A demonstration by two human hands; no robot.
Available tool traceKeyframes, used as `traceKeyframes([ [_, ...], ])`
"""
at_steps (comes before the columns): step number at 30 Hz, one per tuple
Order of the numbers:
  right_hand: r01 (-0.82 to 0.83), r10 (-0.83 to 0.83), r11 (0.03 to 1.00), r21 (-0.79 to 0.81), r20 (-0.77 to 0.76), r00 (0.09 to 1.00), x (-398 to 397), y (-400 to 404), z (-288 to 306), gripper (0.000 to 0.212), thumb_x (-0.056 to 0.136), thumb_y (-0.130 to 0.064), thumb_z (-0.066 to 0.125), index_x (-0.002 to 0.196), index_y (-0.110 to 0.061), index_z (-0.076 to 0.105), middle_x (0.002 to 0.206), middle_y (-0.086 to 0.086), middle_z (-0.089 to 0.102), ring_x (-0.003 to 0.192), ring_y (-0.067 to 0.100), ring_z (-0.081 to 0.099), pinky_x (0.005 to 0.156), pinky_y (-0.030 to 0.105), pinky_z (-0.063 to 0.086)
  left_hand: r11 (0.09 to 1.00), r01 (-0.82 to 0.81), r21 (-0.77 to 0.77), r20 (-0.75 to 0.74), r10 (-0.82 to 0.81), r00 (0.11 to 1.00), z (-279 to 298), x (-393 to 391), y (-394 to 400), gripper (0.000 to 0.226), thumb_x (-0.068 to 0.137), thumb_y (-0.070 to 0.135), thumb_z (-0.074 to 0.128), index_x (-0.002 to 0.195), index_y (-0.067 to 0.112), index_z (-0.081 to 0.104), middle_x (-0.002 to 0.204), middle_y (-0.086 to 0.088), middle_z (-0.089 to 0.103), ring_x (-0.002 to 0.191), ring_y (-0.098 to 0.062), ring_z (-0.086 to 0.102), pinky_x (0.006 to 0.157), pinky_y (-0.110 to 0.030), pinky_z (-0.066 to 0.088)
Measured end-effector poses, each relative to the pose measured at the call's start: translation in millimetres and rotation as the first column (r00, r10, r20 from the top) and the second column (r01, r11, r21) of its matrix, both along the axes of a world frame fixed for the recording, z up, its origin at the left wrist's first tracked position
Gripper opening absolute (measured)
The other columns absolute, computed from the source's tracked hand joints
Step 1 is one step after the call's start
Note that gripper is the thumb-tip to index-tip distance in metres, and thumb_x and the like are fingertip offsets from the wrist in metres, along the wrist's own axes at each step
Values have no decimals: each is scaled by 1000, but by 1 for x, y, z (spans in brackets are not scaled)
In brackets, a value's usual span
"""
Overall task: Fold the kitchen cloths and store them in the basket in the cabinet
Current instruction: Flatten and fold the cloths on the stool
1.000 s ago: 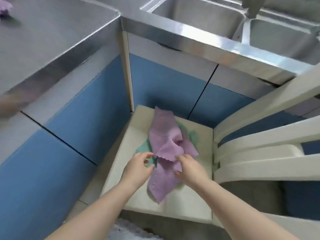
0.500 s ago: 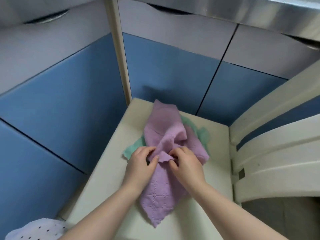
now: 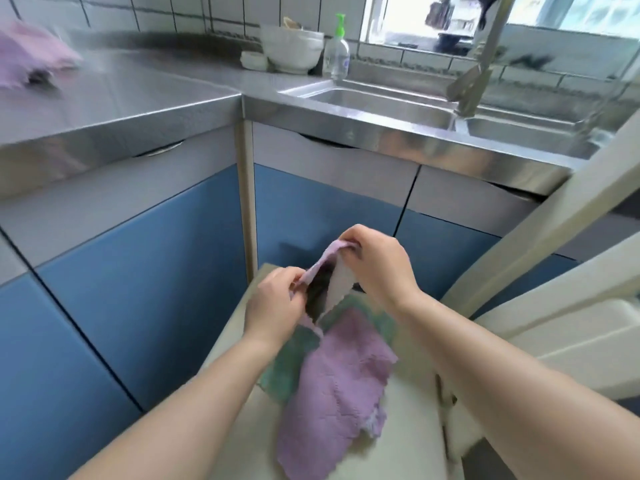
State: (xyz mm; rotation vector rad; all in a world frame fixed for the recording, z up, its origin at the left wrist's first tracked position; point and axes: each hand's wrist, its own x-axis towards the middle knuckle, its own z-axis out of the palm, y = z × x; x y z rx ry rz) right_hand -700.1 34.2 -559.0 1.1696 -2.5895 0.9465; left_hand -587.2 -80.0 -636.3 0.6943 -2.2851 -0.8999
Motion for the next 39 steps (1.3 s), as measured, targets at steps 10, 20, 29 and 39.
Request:
traceKeyframes([
  [10,100,-90,994,34,-208,974,-26,29,86,26,92,-16,47,100,-27,69,102,-4,70,93,19,60,73,28,48,951,-98,-295,100,132,986,103,4,-64,17,89,21,50,91,27,65,95,4,67,84,-21,58,62,-28,41],
  [20,302,-300,949,87,-32,953,-20,51,106,31,92,-14,36,108,-23,62,97,0,69,90,23,62,67,29,44,884,-142,-446,144,227,963,156,20,-71,23,94,23,40,95,16,62,99,-7,64,90,-32,57,74,-35,39],
  [29,204,-208,961,-187,-1,978,13,77,95,18,93,-13,48,105,-13,62,100,3,65,85,17,54,68,28,39,951,15,-310,-7,-18,1000,163,66,-64,23,91,6,43,97,16,62,93,-1,65,87,-23,56,70,-34,43],
  [39,242,-241,912,-330,44,969,108,142,12,16,89,-15,54,93,-19,69,89,-3,65,80,12,54,60,14,34,986,160,-51,-100,-164,981,90,166,-17,25,94,14,53,83,37,58,79,16,64,76,3,56,63,-14,41],
])
